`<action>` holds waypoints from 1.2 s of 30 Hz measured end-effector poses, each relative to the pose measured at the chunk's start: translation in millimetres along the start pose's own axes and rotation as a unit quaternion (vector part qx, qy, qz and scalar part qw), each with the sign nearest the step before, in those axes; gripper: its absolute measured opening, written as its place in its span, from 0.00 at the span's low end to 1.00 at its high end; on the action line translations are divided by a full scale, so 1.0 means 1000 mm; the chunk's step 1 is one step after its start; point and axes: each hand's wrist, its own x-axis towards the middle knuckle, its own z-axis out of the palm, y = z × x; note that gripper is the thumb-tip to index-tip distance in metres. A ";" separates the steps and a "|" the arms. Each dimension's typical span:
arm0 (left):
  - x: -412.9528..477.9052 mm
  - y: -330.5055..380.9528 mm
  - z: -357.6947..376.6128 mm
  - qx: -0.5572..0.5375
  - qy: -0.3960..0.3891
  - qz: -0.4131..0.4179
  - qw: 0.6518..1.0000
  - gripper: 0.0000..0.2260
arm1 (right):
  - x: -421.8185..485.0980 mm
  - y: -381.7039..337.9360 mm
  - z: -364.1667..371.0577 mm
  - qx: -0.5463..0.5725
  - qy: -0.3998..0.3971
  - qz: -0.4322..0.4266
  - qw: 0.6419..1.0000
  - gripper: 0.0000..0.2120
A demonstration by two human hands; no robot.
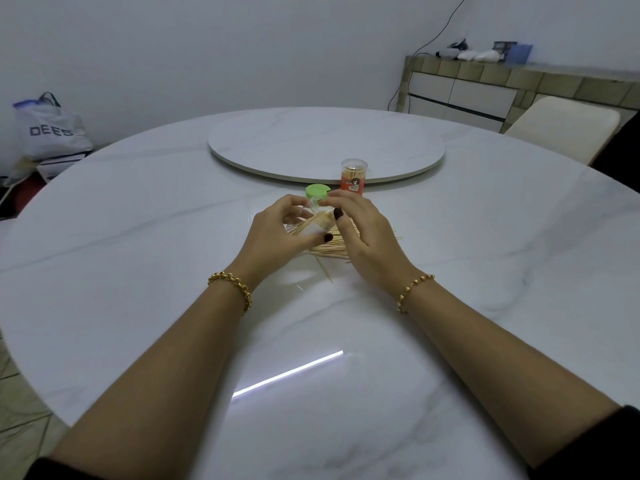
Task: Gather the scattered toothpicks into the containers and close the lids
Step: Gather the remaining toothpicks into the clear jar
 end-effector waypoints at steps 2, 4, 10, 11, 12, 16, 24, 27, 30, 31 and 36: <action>-0.001 0.001 -0.001 -0.003 0.000 -0.003 1.000 0.24 | 0.001 0.002 0.000 0.007 -0.010 0.011 1.000 0.16; -0.001 0.001 -0.001 -0.006 0.000 -0.008 1.000 0.24 | 0.003 0.003 -0.004 0.024 0.022 0.012 0.999 0.13; 0.000 -0.001 -0.003 -0.004 -0.010 -0.019 1.000 0.23 | 0.010 0.023 -0.027 -0.021 0.016 0.103 0.994 0.10; 0.000 -0.001 -0.003 -0.006 -0.009 -0.020 1.000 0.23 | 0.009 0.029 -0.031 -0.051 -0.006 0.114 0.992 0.10; 0.000 -0.002 -0.003 -0.007 -0.008 -0.022 1.000 0.23 | 0.009 0.034 -0.035 -0.088 -0.037 0.114 0.989 0.10; 0.002 -0.004 -0.003 0.002 -0.006 -0.022 1.000 0.24 | 0.009 0.039 -0.037 -0.200 -0.169 0.092 0.961 0.13; 0.002 -0.003 -0.003 0.007 0.001 -0.021 1.000 0.24 | 0.005 0.025 -0.024 -0.284 -0.205 0.081 0.933 0.25; 0.001 -0.003 -0.003 0.007 0.000 -0.023 1.000 0.23 | 0.004 0.028 -0.020 -0.293 -0.181 0.058 0.937 0.19; 0.001 -0.003 -0.004 0.009 0.001 -0.023 1.000 0.23 | 0.003 0.029 -0.018 -0.290 -0.144 0.037 0.945 0.13; 0.001 -0.003 -0.003 0.011 0.001 -0.022 1.000 0.23 | 0.003 0.030 -0.017 -0.292 -0.133 0.030 0.947 0.12; 0.001 -0.003 -0.003 0.014 0.003 -0.021 1.000 0.23 | 0.002 0.032 -0.012 -0.308 -0.098 0.004 0.946 0.10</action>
